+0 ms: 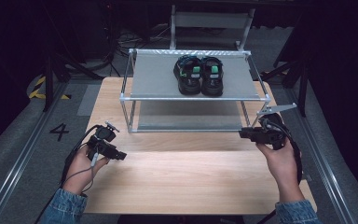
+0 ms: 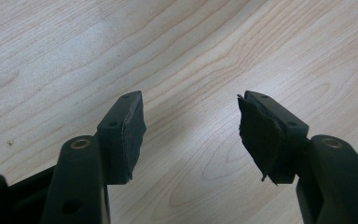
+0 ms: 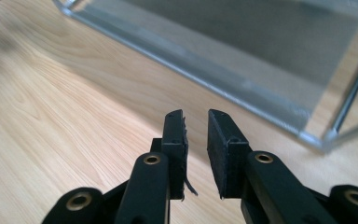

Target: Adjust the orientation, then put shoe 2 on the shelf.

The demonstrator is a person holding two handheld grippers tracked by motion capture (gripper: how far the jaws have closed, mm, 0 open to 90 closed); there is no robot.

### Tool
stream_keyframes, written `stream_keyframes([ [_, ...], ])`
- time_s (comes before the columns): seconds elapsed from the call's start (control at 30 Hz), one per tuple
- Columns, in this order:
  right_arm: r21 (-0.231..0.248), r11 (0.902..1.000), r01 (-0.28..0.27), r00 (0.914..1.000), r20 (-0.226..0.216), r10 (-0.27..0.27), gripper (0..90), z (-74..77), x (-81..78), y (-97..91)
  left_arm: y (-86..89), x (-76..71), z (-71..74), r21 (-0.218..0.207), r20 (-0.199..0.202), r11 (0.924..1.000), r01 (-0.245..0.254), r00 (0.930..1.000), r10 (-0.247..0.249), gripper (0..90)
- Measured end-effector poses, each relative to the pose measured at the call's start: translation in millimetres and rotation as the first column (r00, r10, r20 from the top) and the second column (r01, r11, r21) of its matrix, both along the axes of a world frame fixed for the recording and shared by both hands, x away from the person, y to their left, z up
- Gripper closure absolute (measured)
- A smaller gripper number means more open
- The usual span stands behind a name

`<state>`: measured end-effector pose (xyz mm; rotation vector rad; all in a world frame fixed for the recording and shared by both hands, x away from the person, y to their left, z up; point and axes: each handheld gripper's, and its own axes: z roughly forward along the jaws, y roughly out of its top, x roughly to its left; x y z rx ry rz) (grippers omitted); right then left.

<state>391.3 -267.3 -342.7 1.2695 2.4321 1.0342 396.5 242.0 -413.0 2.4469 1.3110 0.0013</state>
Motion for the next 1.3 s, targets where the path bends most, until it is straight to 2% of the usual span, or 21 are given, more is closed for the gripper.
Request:
stream_keyframes([
  [0.23, -0.01, 0.9996, 0.025, 0.9997, -0.002, -0.025, 71.6, -29.6, -6.4, -17.9, -1.4, 1.0, -4.1, 0.009, -0.012, 0.9999, 0.005, 0.9999, -0.005, 40.1],
  [0.4, -0.007, 0.9996, 0.028, 0.9995, -0.013, -0.028, 71.6, -42.8, -10.2, -23.6, -3.6, 1.0, -4.0, 0.011, -0.01, 0.9999, 0.006, 0.9999, -0.006, 40.1],
  [0.57, -0.037, 0.999, 0.024, 0.9996, -0.014, -0.025, 67.4, -60.2, -16.6, -27.3, -5.1, -1.4, -4.5, 0.016, -0.01, 0.9998, 0.007, 0.9999, -0.007, 40.0],
  [0.8, -0.09, 0.9959, 0.005, 0.9996, 0.03, -0.002, 59.3, -80.8, -19.4, -29.0, -4.8, -0.8, -10.1, 0.029, -0.012, 0.9995, 0.015, 0.9998, -0.015, 40.0],
  [0.97, -0.089, 0.9959, 0.02, 0.9976, 0.068, -0.014, 54.2, -92.1, -22.0, -32.3, -5.3, 1.1, -16.6, 0.035, -0.026, 0.9992, 0.018, 0.9995, -0.017, 39.8],
  [1.17, -0.091, 0.9956, 0.019, 0.994, 0.109, -0.009, 50.6, -105.6, -24.2, -31.5, -8.1, 2.1, -21.4, 0.044, -0.014, 0.9989, 0.018, 0.9998, -0.017, 39.5],
  [1.3, -0.057, 0.9978, 0.036, 0.9935, 0.11, -0.029, 49.6, -110.6, -24.7, -31.8, -10.0, 2.9, -24.3, 0.055, -0.017, 0.9979, 0.034, 0.9993, -0.033, 39.2],
])
